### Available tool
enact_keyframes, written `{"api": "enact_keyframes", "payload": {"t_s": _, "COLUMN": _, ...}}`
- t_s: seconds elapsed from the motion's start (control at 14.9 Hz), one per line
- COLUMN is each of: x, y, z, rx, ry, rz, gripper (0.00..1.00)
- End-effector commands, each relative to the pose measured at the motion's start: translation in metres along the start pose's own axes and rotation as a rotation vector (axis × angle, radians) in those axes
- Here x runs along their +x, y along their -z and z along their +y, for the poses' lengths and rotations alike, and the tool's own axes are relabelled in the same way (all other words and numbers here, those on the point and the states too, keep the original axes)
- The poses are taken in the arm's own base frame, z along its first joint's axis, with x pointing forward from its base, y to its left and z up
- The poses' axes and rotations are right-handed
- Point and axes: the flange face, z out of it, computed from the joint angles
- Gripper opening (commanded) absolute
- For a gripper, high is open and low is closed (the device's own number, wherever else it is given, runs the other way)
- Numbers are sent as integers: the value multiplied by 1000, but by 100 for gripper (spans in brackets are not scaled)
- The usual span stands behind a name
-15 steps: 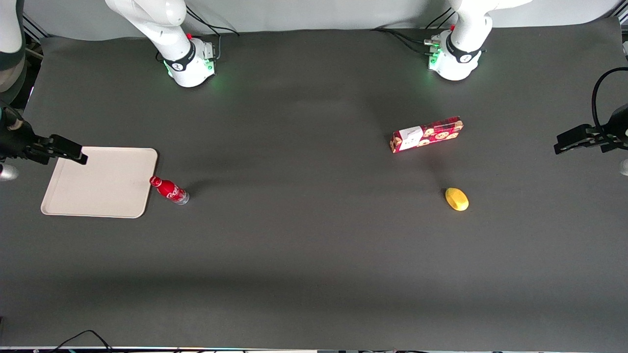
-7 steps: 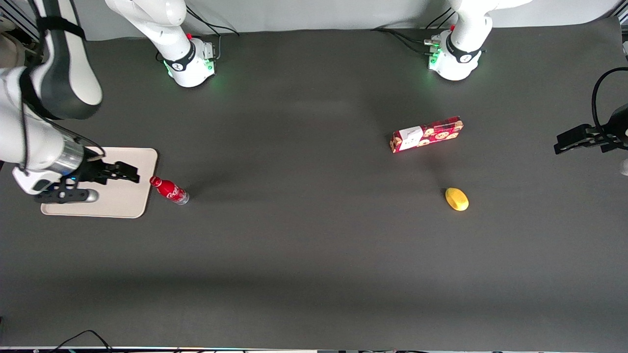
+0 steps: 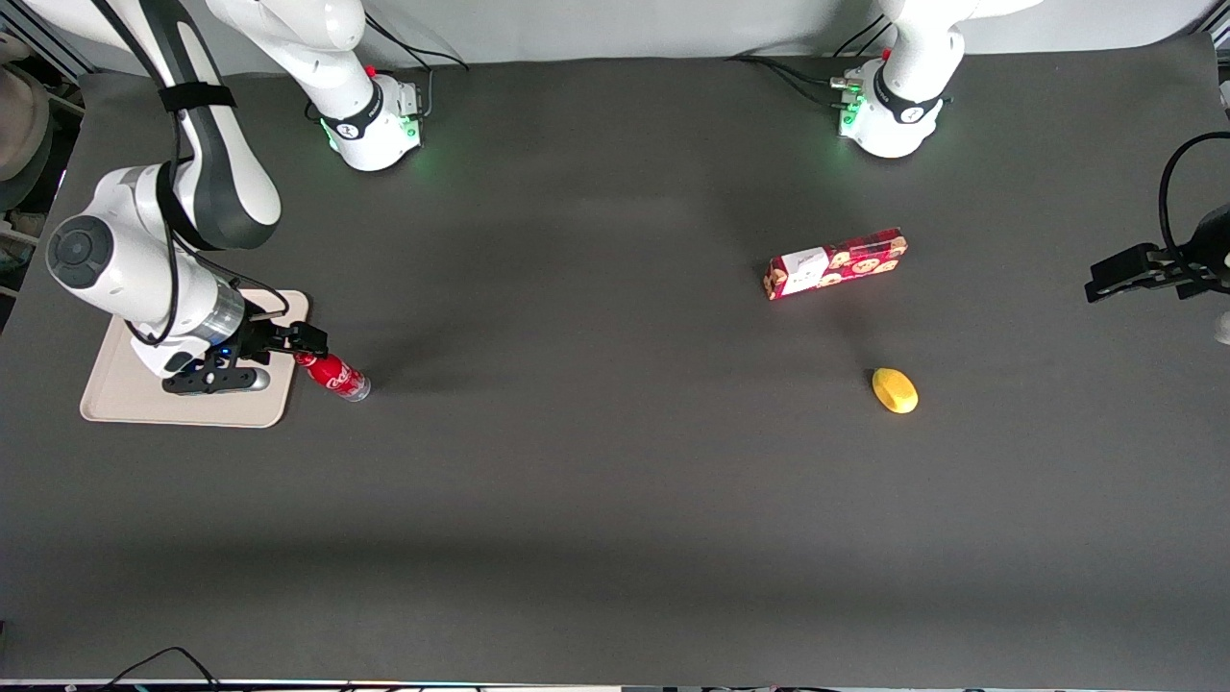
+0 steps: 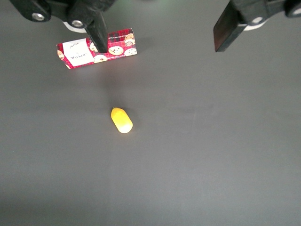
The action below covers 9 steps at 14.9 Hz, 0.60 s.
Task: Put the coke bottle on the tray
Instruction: 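Move the right gripper down over the red Coca-Cola bottle beside the tray, then close the right gripper around the bottle's body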
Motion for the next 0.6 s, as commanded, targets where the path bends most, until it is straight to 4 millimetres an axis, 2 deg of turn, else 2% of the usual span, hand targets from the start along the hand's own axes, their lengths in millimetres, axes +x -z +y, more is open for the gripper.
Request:
{"api": "enact_keyframes", "payload": {"t_s": 0.0, "x": -10, "y": -12, "z": 3, "rx": -42, "ry": 42, "rz": 4, "gripper": 100}}
{"api": "enact_keyframes", "payload": {"t_s": 0.54, "x": -6, "y": -29, "z": 3, "rx": -34, "ry": 52, "rz": 8, "gripper": 100}}
